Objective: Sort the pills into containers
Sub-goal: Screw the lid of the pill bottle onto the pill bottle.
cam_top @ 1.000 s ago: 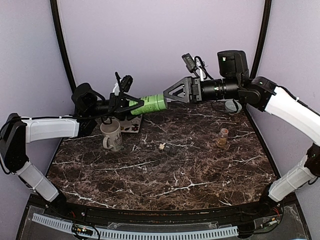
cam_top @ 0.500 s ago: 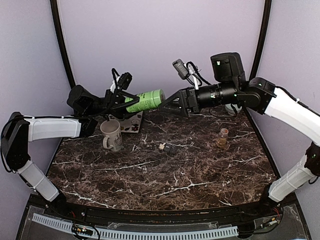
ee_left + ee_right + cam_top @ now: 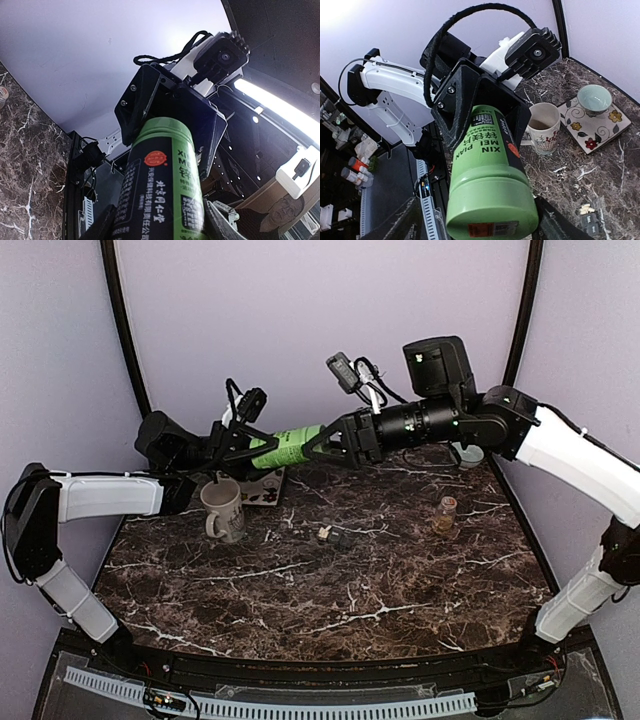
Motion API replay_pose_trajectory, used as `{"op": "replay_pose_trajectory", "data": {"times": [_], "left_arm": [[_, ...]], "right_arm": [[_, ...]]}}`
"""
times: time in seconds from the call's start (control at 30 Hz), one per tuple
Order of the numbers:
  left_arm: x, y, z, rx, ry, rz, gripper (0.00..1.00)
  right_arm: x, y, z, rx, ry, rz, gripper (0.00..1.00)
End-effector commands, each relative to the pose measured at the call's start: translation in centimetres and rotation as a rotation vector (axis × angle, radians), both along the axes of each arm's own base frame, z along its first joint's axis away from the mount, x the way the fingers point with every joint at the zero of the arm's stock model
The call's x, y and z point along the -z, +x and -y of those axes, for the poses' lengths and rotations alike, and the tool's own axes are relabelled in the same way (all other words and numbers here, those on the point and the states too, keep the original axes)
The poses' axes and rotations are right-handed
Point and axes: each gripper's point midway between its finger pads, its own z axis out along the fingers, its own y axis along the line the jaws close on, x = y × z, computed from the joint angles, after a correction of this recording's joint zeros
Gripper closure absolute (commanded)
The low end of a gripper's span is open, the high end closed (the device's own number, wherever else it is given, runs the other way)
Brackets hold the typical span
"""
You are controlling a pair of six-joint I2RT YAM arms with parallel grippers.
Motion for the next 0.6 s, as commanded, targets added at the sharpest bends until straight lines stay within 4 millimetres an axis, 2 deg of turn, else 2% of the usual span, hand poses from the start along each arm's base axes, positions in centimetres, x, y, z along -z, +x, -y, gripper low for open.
{"op": "replay_pose_trajectory", "data": {"times": [0.0,0.13,0.3,0.57], "left_arm": [[-1.1,-1.0,-0.2,0.026,-0.029,0.063,1.00],[-1.1,-1.0,-0.2,0.029,-0.030,0.066,1.00],[-1.3,-0.9,-0.1,0.025,-0.036,0.095,1.00],[-1.8,0.2,0.0,-0.129,-0.009,0.301,1.00]], "right_arm": [[-0.9,0.0,-0.5,0.006,0.001,0.035,0.34],[-0.7,0.4,-0.7,0.028,-0.018,0.024,0.54],[-0.5,1.2,-0.9,0.083,-0.014,-0.050,0.66],[-0.2,3.0,-1.1,0.196,0.055,-0.376,0.74]]}}
